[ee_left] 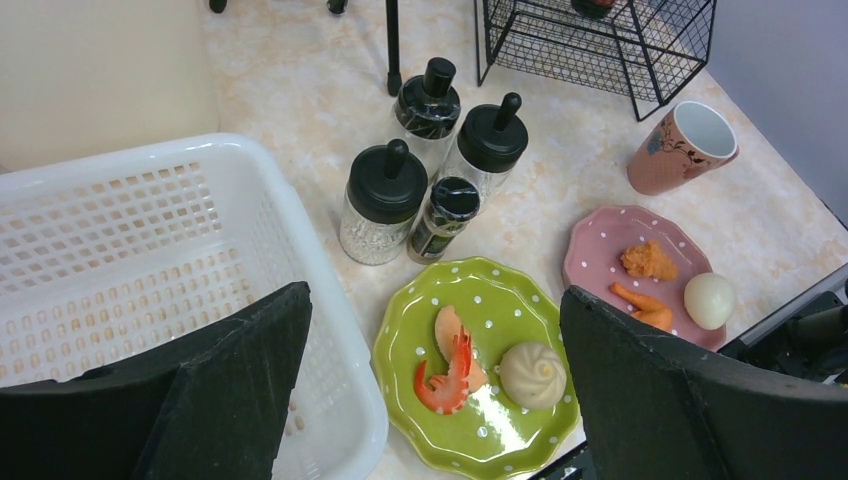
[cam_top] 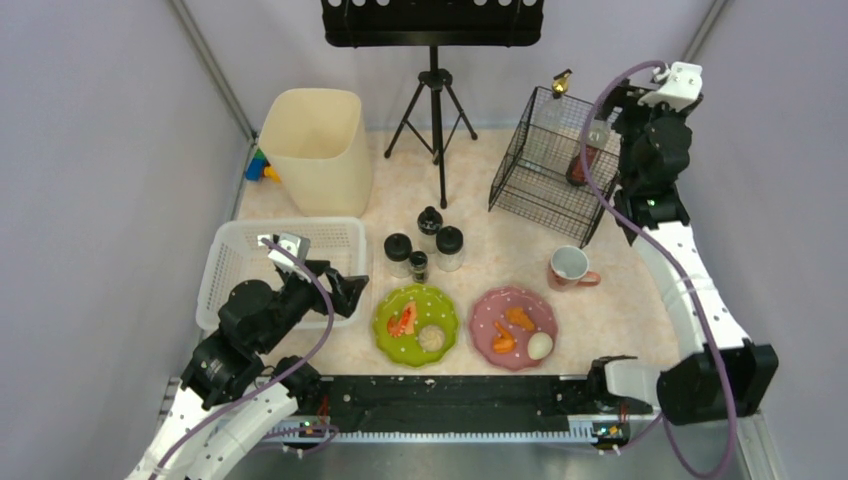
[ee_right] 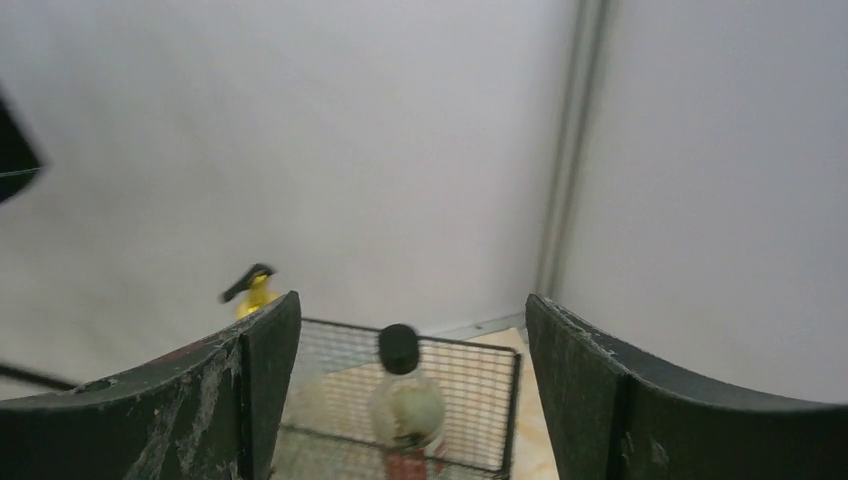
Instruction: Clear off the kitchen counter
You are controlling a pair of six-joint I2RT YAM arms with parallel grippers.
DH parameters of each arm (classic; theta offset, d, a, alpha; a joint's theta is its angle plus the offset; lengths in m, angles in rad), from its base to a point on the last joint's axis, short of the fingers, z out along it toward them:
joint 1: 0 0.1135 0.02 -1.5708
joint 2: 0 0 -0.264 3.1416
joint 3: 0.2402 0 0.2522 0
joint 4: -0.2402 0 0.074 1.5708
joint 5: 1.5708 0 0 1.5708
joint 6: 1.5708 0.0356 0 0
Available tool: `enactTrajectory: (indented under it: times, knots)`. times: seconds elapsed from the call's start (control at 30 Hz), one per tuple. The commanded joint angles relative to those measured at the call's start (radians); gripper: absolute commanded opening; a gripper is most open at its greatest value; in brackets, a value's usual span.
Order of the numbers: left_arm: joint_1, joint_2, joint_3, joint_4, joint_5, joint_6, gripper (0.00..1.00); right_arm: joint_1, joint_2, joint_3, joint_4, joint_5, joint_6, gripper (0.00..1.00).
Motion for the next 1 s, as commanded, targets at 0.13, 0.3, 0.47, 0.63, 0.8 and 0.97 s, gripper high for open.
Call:
enactTrajectory:
  times: [0.13, 0.3, 0.47, 0.63, 0.8, 0.97]
  knots:
    - [0.003, 0.003, -0.003, 0.028, -0.004, 0.008, 0.98, 0.120, -0.158, -0.038, -0.264, -0.335, 0.113, 0.80]
    - [0.003, 0.002, -0.003, 0.026, -0.004, 0.008, 0.98, 0.214, -0.193, -0.076, -0.322, -0.446, 0.128, 0.79]
    - [0.003, 0.000, -0.004, 0.025, -0.009, 0.007, 0.98, 0.323, -0.174, -0.098, -0.395, -0.534, 0.134, 0.79]
    - [0.003, 0.005, -0.004, 0.025, -0.006, 0.007, 0.98, 0.419, -0.095, -0.117, -0.426, -0.605, 0.130, 0.81]
    - [0.003, 0.002, -0.003, 0.023, -0.007, 0.007, 0.98, 0.526, -0.026, -0.159, -0.412, -0.594, 0.069, 0.82]
    - [0.003, 0.005, -0.004, 0.023, 0.000, 0.006, 0.99, 0.584, 0.067, -0.168, -0.411, -0.582, 0.043, 0.87]
